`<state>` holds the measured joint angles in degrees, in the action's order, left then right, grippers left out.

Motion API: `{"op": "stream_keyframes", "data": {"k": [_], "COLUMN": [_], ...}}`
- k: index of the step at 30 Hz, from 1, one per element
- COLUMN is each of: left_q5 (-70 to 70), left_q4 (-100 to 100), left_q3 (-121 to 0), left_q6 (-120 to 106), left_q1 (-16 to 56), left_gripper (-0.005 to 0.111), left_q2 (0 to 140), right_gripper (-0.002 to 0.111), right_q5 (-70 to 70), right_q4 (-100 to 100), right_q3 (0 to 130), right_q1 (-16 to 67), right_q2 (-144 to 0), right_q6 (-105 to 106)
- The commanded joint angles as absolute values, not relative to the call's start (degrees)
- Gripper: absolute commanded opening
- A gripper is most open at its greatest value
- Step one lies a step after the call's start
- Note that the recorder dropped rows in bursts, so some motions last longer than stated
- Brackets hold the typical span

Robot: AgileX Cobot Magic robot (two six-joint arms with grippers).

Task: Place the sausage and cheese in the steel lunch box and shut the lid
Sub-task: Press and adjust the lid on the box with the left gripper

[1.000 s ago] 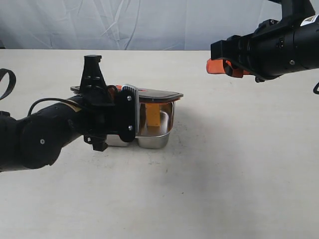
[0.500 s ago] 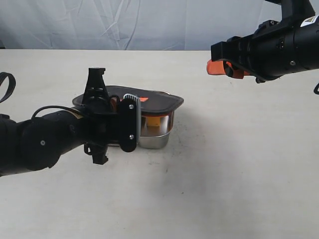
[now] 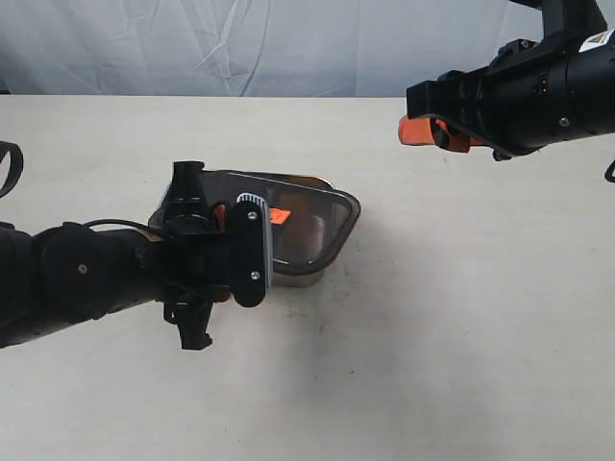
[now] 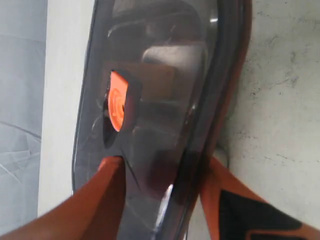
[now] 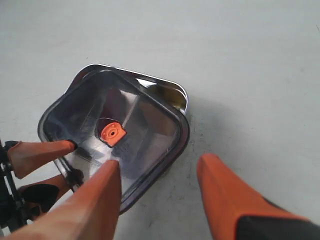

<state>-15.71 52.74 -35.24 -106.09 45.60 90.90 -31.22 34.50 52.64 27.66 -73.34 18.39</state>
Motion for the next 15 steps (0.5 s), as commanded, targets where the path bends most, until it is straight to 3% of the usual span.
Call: {"op": "stream_keyframes", "data": {"k": [1,15], "left_q5": [-15.15,-12.41], "left_q4": [54.49,57.37], "left_q3": [-34.84,-34.84], "left_q6": [-105.39,-105.39], "left_q1": [45.82,45.82], "left_gripper": [0.052,0.052], "left_q2": [91.06,91.06], "right_gripper": [0.049,0.049], "right_q5": [-31.28,-31.99], "right_q4": [33.91,33.73], "right_q3": [52.76,52.76], "right_q1": [27.32,27.32], "right_q2": [-72.93,-72.93], "right_q6": [18.49,18.49]}}
